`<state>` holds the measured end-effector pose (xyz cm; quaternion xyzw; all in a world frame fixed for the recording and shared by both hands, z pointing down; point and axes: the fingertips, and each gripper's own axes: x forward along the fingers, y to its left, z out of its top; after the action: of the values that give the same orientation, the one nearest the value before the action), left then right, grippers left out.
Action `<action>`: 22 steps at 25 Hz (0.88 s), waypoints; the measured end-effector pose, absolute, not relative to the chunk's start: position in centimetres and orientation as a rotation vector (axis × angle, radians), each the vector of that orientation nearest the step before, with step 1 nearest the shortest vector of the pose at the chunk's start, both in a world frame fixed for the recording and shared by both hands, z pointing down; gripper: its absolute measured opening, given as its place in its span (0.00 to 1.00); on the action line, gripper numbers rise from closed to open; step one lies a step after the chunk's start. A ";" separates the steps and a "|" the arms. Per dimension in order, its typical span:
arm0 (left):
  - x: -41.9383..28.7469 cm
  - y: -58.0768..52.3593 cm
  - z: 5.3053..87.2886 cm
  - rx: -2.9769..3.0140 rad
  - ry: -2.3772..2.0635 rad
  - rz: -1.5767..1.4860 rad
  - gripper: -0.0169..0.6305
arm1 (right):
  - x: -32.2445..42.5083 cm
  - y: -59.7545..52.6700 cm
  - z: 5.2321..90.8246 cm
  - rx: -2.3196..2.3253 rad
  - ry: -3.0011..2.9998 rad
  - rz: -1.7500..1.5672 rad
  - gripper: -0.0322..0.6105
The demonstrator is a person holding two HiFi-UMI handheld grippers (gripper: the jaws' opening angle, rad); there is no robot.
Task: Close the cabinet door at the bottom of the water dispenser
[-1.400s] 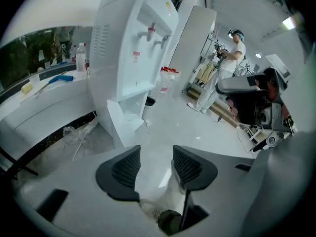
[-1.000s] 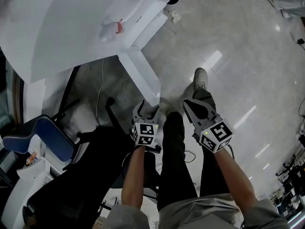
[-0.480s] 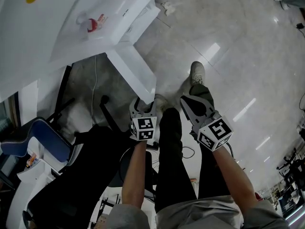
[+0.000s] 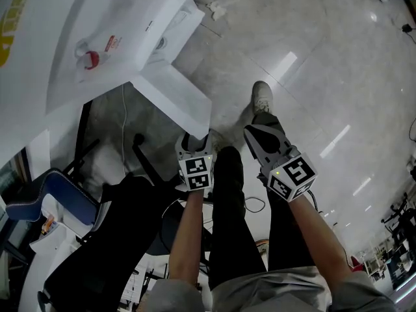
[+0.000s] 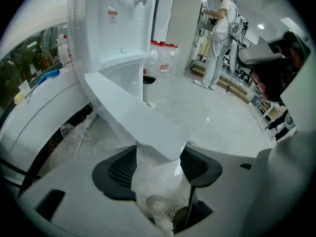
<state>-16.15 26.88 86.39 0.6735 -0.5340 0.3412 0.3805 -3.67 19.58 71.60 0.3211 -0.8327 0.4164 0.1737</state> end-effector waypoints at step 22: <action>-9.8 18.4 86.1 1.778 -1.326 0.822 0.38 | 1.4 14.6 74.1 1.015 -2.301 1.239 0.07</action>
<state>-9.80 18.36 86.10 0.6956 -0.5191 0.3216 0.3785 1.43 14.59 74.11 0.3569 -0.8090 0.4356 0.1683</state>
